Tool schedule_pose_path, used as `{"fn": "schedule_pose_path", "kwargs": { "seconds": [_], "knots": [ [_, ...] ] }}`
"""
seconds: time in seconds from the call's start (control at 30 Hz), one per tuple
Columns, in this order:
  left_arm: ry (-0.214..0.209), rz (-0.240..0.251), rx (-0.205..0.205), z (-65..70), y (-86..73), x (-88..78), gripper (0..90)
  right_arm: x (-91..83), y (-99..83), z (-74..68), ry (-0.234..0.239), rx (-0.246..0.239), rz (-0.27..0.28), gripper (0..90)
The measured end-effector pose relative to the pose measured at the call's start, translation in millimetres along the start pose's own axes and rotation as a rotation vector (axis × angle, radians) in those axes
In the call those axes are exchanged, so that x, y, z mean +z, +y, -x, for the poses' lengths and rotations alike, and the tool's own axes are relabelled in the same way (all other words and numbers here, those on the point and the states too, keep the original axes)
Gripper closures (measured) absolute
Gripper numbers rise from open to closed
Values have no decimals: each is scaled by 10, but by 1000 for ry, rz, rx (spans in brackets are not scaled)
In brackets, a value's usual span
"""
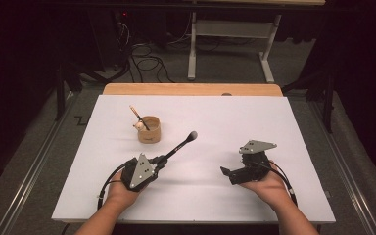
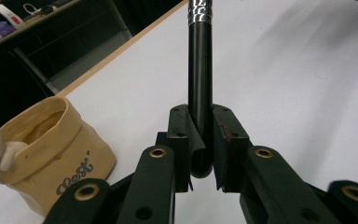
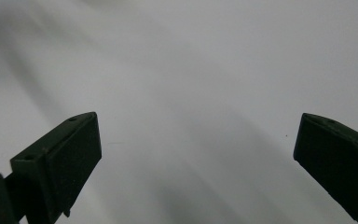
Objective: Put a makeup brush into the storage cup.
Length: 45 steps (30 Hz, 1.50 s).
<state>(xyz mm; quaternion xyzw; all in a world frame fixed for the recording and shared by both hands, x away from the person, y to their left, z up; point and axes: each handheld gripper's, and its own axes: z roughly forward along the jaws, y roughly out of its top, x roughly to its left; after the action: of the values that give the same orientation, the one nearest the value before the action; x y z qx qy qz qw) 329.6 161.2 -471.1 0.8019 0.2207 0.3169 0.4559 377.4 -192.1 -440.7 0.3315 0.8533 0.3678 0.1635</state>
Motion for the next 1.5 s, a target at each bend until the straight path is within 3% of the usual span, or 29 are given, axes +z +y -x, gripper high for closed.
{"fn": "schedule_pose_path", "kwargs": {
  "seconds": [0.37, 0.73, 0.93, 1.2, 1.5],
  "knots": [
    [-3, 17, -56, -41, -18, -11, 791, 2, -85, -21, -11, 45, 128, 44],
    [-17, 27, -78, -48, -15, 23, 791, -29, -47, -50, 49, 88, 203, 116],
    [-9, 25, -87, -65, -22, 50, 791, -1, 116, -56, 50, 46, 190, 131],
    [0, 33, -100, -91, -22, 36, 791, 86, 365, -199, 64, -14, 208, 155],
    [-4, 28, -98, -112, -32, 65, 791, 175, 489, -288, 92, -15, 233, 174]
  ]
}}
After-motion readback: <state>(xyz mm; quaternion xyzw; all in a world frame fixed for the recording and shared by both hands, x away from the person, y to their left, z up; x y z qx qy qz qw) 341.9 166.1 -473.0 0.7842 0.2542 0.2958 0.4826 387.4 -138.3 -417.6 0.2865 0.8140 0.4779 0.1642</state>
